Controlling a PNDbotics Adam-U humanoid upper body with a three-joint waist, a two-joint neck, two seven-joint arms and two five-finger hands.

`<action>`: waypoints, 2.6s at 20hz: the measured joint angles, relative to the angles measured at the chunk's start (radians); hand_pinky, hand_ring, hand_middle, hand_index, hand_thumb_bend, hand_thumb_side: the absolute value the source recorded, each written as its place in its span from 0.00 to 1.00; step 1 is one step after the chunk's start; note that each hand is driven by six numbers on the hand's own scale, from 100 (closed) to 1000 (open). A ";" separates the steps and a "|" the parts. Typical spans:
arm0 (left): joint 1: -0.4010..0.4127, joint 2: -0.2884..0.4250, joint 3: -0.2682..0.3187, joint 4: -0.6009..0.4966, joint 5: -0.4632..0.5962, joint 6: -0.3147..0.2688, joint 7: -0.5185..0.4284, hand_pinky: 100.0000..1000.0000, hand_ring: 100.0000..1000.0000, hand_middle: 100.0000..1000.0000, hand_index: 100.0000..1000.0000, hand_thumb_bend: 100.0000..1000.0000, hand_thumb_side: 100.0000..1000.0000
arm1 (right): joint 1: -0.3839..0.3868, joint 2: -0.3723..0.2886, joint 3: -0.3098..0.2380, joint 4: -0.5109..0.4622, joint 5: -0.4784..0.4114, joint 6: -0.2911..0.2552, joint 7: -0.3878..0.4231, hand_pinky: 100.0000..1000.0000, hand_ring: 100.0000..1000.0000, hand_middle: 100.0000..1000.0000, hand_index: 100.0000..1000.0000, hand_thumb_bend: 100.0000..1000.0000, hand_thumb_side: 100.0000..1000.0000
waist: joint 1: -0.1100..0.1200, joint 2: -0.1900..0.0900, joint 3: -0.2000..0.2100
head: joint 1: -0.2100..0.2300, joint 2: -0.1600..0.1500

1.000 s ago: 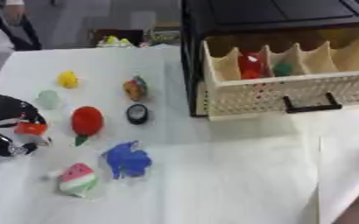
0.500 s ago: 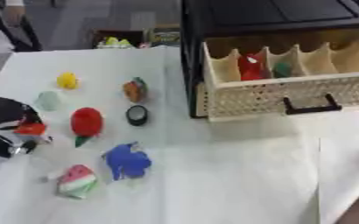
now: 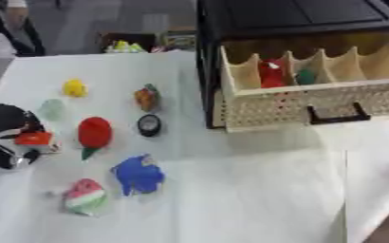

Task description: Pick up objects from table and place into drawer.

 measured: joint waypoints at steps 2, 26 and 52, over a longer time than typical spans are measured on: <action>0.000 0.000 0.000 -0.002 0.007 0.001 -0.001 0.43 0.51 0.37 0.59 0.00 0.21 | 0.001 0.000 0.000 0.000 0.000 0.000 0.000 0.18 0.47 0.45 0.79 0.15 0.74 | 0.000 -0.003 0.001 | 0.000 0.000; -0.040 0.011 -0.001 -0.310 0.504 0.063 -0.226 0.26 0.36 0.22 0.46 0.00 0.17 | 0.017 0.009 0.005 0.000 -0.005 0.014 0.001 0.20 0.48 0.46 0.79 0.09 0.73 | 0.008 -0.070 0.031 | -0.034 0.020; -0.291 -0.151 -0.039 -0.393 0.750 0.197 -0.364 0.21 0.30 0.17 0.41 0.00 0.16 | 0.017 0.019 0.025 0.000 -0.015 0.030 0.013 0.21 0.49 0.47 0.78 0.03 0.71 | 0.035 -0.125 0.052 | -0.045 0.029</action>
